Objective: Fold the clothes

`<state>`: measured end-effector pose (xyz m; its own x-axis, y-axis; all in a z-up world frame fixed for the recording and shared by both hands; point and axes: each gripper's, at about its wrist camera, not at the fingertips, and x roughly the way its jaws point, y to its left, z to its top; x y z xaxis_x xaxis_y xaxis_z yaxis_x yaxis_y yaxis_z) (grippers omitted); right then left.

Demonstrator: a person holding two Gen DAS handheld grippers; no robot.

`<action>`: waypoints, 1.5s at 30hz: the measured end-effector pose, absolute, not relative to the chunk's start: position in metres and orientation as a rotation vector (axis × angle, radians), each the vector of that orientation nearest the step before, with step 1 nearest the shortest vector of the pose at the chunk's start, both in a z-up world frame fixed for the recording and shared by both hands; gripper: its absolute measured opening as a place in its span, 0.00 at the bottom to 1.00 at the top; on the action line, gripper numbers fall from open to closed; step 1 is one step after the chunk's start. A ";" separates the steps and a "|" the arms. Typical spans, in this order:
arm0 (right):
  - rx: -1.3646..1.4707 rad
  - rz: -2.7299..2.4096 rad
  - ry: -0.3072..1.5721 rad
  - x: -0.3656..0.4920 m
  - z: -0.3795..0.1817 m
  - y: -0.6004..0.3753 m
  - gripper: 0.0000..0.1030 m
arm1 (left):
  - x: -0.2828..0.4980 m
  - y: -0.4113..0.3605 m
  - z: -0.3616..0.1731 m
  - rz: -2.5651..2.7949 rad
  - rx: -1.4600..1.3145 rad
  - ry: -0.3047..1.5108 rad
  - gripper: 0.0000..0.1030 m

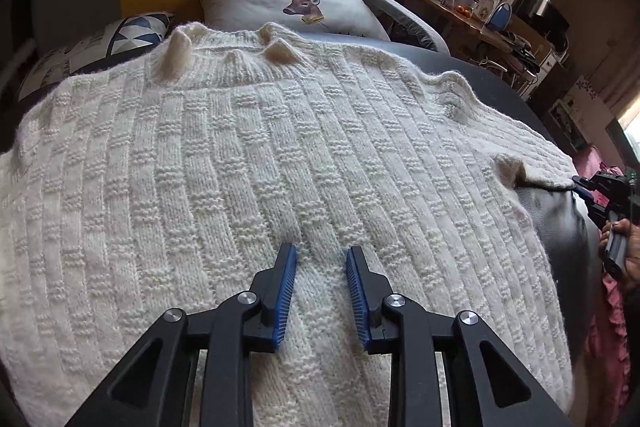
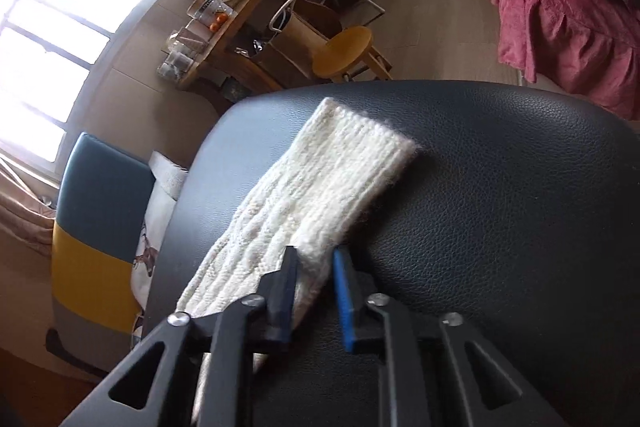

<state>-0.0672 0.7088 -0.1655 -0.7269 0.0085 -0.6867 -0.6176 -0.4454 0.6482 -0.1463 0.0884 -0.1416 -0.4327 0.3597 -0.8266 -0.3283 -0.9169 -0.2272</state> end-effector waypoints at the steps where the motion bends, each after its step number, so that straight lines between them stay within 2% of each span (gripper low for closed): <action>1: -0.861 2.215 1.381 -0.066 -0.167 0.710 0.09 | -0.146 0.088 -0.142 2.360 -1.372 -0.045 0.26; 8: -0.854 2.419 1.408 -0.078 -0.147 0.692 0.08 | -0.156 0.093 -0.133 2.309 -1.445 -0.120 0.26; 12: -1.049 2.635 1.108 -0.110 -0.125 0.641 0.08 | -0.162 0.100 -0.124 2.262 -1.484 -0.179 0.27; 15: -1.196 2.712 0.872 -0.127 -0.127 0.602 0.08 | -0.167 0.135 -0.104 2.172 -1.447 -0.205 0.27; 17: -1.263 2.740 0.770 -0.131 -0.133 0.584 0.08 | -0.170 0.161 -0.090 2.111 -1.422 -0.217 0.31; 19: -1.216 2.708 0.869 -0.122 -0.137 0.588 0.08 | -0.174 0.186 -0.077 2.050 -1.396 -0.228 0.32; 21: -1.042 2.628 1.163 -0.098 -0.139 0.616 0.10 | -0.177 0.212 -0.066 2.006 -1.373 -0.213 0.32; 23: -0.906 2.511 1.299 -0.072 -0.135 0.644 0.31 | -0.173 0.234 -0.063 2.011 -1.348 -0.124 0.33; 25: -0.932 2.350 1.386 -0.058 -0.140 0.670 0.34 | -0.169 0.239 -0.066 2.029 -1.334 -0.068 0.33; 30: -0.913 2.181 1.420 -0.050 -0.153 0.704 0.38 | -0.164 0.215 -0.083 2.169 -1.322 0.012 0.33; 32: -0.834 2.189 1.539 -0.057 -0.161 0.711 0.44 | -0.167 0.195 -0.094 2.233 -1.350 0.023 0.33; 35: -0.747 2.229 1.665 -0.080 -0.170 0.713 0.46 | -0.172 0.162 -0.116 2.287 -1.440 0.015 0.33; 38: -0.762 2.311 1.581 -0.105 -0.167 0.703 0.46 | -0.172 0.143 -0.133 2.297 -1.478 0.003 0.31; 39: -0.810 2.342 1.527 -0.114 -0.163 0.698 0.44 | -0.170 0.140 -0.135 2.296 -1.467 0.004 0.31; 40: -0.850 2.360 1.475 -0.120 -0.159 0.693 0.29 | -0.169 0.137 -0.138 2.296 -1.456 0.004 0.31; 41: -0.874 2.374 1.420 -0.124 -0.155 0.687 0.07 | -0.168 0.138 -0.139 2.300 -1.450 0.019 0.31; 45: -0.954 2.500 1.184 -0.137 -0.131 0.655 0.07 | -0.167 0.146 -0.140 2.313 -1.447 0.092 0.32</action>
